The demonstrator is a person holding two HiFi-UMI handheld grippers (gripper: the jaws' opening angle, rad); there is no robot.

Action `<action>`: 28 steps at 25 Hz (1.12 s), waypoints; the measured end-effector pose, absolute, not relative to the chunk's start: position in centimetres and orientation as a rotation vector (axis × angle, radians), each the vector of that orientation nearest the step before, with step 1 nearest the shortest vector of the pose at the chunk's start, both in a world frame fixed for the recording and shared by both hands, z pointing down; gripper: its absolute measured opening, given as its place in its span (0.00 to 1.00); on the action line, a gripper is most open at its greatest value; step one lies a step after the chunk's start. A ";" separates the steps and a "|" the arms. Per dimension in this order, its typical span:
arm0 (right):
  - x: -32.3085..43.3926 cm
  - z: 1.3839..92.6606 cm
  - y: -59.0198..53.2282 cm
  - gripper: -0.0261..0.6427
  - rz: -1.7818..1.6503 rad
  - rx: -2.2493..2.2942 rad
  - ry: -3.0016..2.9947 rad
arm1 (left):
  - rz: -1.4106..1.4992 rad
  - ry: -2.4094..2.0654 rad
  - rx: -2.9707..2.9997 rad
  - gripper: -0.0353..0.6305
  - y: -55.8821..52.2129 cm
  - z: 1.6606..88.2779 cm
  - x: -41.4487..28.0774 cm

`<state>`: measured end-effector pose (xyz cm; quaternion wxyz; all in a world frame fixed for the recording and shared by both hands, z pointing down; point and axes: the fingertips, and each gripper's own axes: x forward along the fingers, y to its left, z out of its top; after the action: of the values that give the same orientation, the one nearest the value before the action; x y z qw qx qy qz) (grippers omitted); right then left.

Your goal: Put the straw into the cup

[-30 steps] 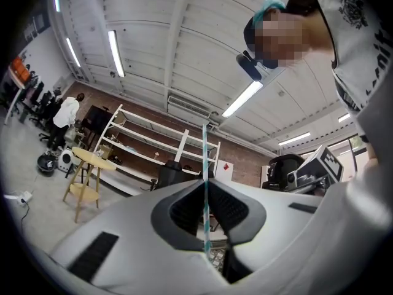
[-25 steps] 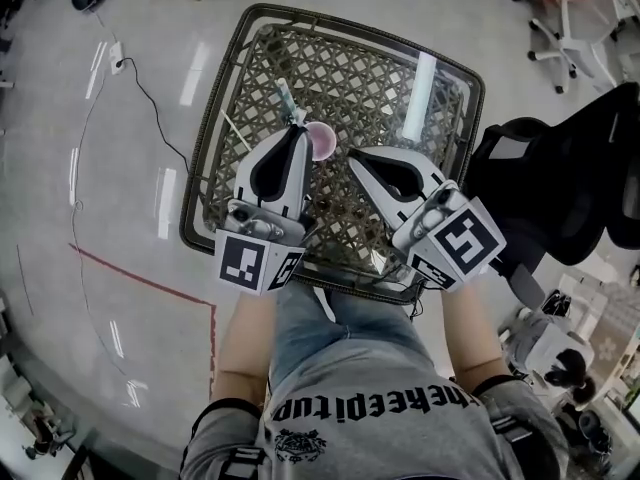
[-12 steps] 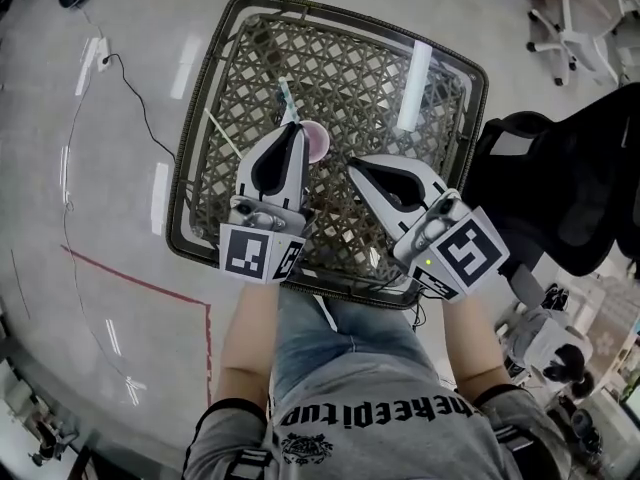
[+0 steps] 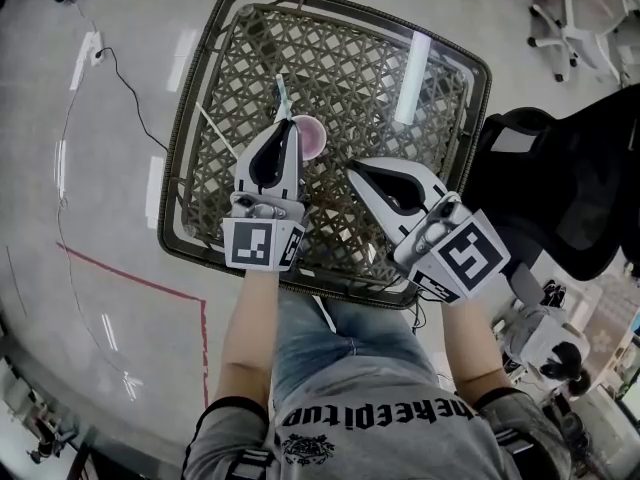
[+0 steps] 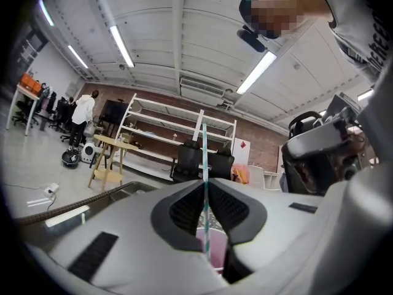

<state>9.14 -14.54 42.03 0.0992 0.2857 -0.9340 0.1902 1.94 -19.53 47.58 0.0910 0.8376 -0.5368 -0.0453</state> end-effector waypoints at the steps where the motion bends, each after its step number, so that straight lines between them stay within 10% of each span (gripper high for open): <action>1: 9.1 42.2 -14.5 0.06 0.565 0.844 -2.759 | -0.123 -1.598 2.484 0.13 -19.5 48.0 1.9; 28: 8.5 41.7 -15.3 0.06 0.566 0.866 -2.760 | -0.048 -1.564 2.471 0.11 -18.9 48.9 2.0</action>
<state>8.55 -15.26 41.67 0.0968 0.2923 -0.9320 0.1912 2.01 -18.90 48.91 0.1082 0.8400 -0.5315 -0.0164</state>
